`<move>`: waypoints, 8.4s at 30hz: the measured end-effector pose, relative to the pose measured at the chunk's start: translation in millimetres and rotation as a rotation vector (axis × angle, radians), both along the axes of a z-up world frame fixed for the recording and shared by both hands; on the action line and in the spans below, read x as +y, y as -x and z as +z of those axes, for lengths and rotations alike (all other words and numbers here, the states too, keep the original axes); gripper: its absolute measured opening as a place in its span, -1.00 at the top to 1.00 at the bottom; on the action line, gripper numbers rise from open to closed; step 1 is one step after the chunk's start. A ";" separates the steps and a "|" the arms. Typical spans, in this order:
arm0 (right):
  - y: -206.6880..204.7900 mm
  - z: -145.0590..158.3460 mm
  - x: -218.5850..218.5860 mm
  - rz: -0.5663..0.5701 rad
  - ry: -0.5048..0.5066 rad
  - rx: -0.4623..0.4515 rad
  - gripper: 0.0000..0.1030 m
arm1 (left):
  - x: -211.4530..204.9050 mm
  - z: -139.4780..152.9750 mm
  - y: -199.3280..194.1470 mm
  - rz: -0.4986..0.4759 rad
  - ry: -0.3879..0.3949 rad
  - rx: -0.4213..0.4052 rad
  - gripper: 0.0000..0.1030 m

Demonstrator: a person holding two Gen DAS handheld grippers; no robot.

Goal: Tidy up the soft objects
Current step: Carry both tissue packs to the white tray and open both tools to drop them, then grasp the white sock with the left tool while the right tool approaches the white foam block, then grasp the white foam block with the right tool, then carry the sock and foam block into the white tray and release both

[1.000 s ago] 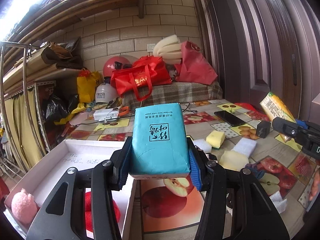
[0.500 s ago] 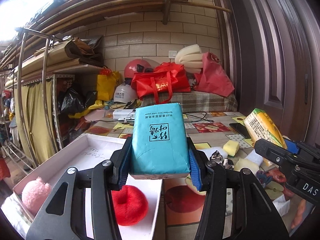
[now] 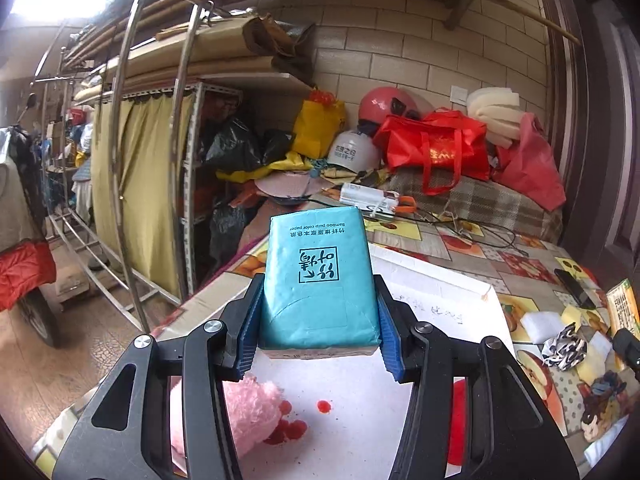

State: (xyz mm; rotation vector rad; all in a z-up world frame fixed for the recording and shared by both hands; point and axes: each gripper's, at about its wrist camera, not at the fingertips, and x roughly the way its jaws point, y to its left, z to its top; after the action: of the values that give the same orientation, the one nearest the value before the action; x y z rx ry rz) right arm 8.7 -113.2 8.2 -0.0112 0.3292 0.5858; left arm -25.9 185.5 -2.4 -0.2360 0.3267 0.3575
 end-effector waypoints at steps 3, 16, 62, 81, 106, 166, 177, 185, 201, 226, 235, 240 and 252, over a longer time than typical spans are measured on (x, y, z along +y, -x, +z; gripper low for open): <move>-11.7 -4.9 0.1 -0.032 -0.001 0.027 0.06 | -10.5 -3.8 -36.5 -0.040 -0.012 0.039 0.02; -26.6 -7.8 8.6 -0.103 0.017 0.042 0.06 | -29.1 2.1 -53.9 -0.083 -0.008 0.004 0.02; -95.4 -1.2 92.7 -0.248 0.140 -0.085 -0.99 | -11.9 -8.7 -78.3 0.104 -0.012 0.071 -1.00; -14.6 -0.5 69.3 -0.124 0.061 -0.076 -0.99 | -58.7 -4.2 -39.8 0.026 -0.131 0.025 -1.00; -54.9 -7.4 -207.8 -0.459 0.040 0.149 -1.00 | -287.8 -12.4 -13.4 -1.114 -0.393 0.197 -0.99; -164.9 -49.6 -140.1 -0.419 0.273 0.504 -0.75 | -229.1 -46.1 -37.1 -0.942 -0.338 0.522 -0.05; -119.4 -20.0 -171.3 -0.444 0.132 0.287 0.02 | -232.5 -36.7 -23.3 -0.922 -0.397 0.435 0.20; -50.4 4.7 -158.8 -0.412 0.003 0.013 0.02 | -193.0 -4.6 3.1 -0.632 -0.383 0.178 0.20; -16.9 4.8 -65.3 -0.176 0.053 -0.059 0.02 | -108.2 -0.4 -12.2 -0.249 -0.171 0.084 0.19; -40.5 -12.6 87.6 0.237 0.161 0.000 0.03 | -12.4 -9.3 -62.1 -0.039 -0.115 0.102 0.19; -65.5 -26.1 121.0 0.328 0.242 0.147 0.03 | -14.0 -8.8 -82.5 -0.119 -0.119 0.120 0.19; -90.7 -25.5 125.2 0.202 0.280 0.129 0.03 | -8.1 -9.6 -89.3 -0.132 -0.090 0.134 0.19; -105.1 -17.2 127.6 0.112 0.241 0.083 0.02 | -11.1 -15.9 -112.0 -0.174 -0.104 0.220 0.17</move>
State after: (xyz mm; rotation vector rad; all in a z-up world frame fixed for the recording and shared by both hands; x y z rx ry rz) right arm 113.8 14.3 -9.0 -0.2394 0.4810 0.6559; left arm 86.0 174.4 -18.3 -0.0647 0.5404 0.2279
